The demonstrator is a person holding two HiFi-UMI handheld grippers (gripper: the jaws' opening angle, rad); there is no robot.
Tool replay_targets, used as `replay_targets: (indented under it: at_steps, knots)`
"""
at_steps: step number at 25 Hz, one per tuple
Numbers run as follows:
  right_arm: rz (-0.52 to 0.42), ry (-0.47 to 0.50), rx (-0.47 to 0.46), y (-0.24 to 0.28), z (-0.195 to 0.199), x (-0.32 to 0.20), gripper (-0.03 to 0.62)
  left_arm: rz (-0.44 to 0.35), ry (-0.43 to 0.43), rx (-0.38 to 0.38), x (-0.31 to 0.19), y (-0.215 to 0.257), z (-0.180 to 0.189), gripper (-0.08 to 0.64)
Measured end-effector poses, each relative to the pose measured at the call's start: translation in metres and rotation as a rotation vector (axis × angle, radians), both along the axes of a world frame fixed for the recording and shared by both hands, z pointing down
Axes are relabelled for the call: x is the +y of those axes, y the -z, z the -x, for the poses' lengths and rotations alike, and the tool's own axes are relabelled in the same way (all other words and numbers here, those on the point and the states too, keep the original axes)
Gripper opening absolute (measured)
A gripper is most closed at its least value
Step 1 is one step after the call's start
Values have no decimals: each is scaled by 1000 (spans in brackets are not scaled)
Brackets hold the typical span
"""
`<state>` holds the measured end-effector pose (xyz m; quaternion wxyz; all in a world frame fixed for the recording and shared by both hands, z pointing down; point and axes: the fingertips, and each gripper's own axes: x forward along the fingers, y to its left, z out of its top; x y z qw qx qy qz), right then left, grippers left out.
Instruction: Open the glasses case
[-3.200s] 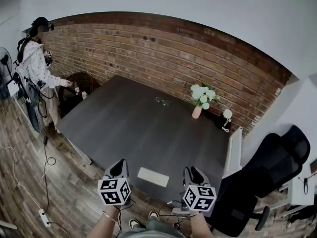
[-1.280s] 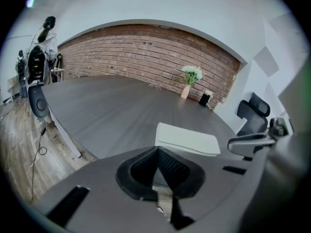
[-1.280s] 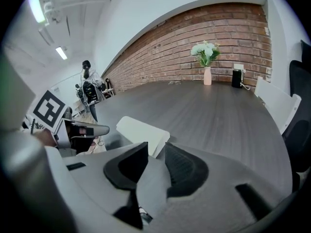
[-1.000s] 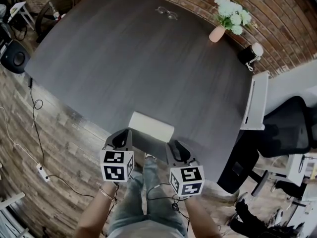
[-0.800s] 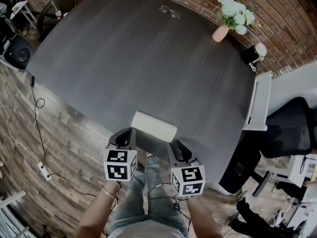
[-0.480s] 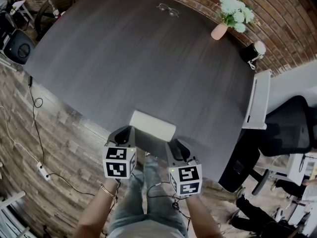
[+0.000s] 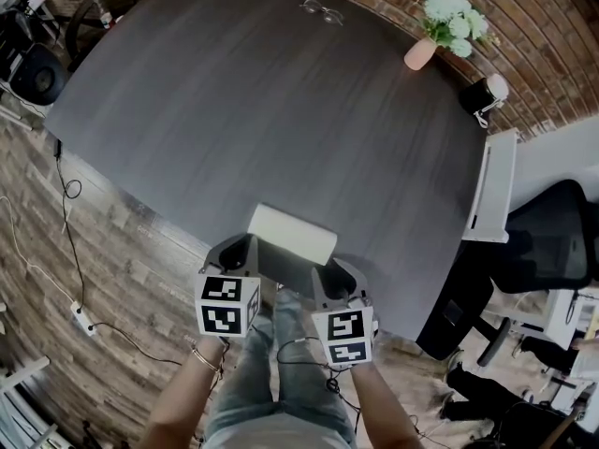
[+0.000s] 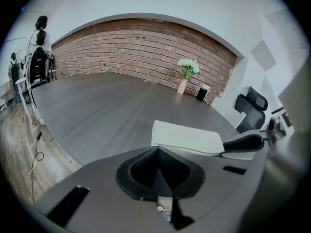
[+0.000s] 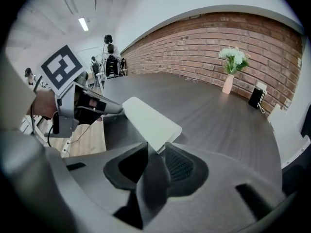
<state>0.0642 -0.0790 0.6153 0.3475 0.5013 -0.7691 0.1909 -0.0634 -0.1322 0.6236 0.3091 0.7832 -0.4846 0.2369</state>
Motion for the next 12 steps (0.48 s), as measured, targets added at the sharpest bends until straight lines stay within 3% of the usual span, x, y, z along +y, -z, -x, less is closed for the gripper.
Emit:
replay_targets:
  at_steps: [12]
  knots:
    - [-1, -6, 2, 2, 0, -1, 109, -3, 6, 25, 0, 0, 1, -5]
